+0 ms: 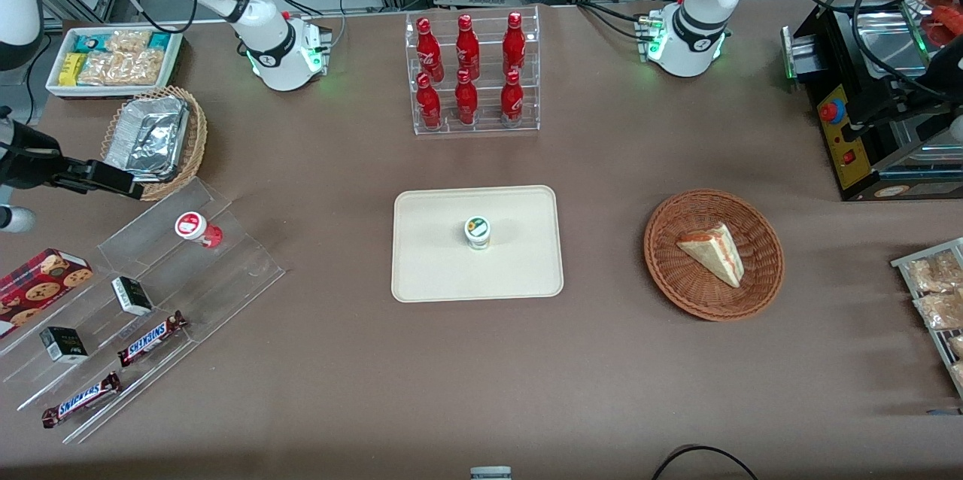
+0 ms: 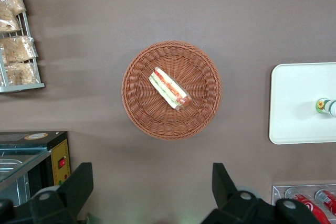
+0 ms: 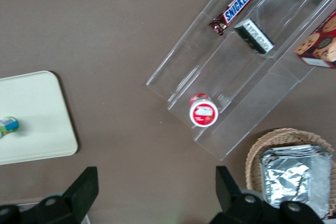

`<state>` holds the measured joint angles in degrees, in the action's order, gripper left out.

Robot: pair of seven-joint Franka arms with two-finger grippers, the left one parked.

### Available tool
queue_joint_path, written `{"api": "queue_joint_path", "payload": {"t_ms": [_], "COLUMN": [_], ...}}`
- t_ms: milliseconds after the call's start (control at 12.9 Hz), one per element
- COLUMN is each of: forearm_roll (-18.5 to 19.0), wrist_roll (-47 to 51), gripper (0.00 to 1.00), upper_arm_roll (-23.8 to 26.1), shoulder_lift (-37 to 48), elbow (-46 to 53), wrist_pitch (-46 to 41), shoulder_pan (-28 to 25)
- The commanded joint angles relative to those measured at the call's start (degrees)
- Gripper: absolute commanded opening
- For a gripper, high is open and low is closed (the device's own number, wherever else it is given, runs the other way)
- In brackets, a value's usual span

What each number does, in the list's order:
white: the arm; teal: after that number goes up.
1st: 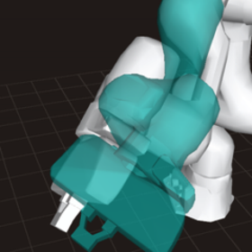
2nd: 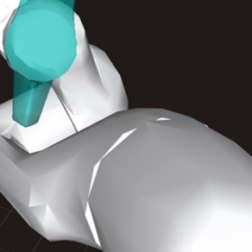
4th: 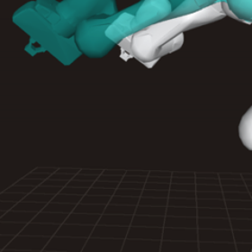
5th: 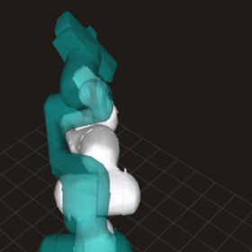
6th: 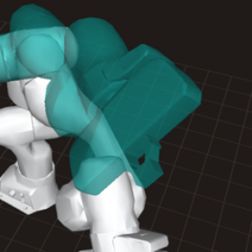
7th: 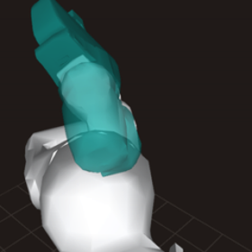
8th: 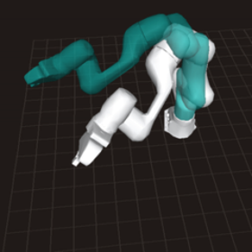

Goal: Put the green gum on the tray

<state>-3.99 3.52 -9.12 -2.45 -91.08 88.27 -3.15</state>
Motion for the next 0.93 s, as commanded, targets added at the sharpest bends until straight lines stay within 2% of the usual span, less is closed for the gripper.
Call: {"api": "queue_joint_path", "payload": {"t_ms": [0, 233, 465, 853], "forearm_roll": [1.17, 1.17, 3.01, 3.28], "wrist_roll": [-3.67, -6.24, -5.63, -5.45], "gripper": [0.99, 0.99, 0.99, 0.99], "upper_arm_roll": [0.76, 1.03, 4.62, 6.39], "shoulder_lift": [1.04, 1.04, 1.30, 1.30], "elbow": [-0.24, -0.06, 0.03, 0.03], "wrist_pitch": [-0.12, -0.64, -0.91, -2.49], "shoulder_pan": [2.25, 3.84, 5.43, 5.34]}}
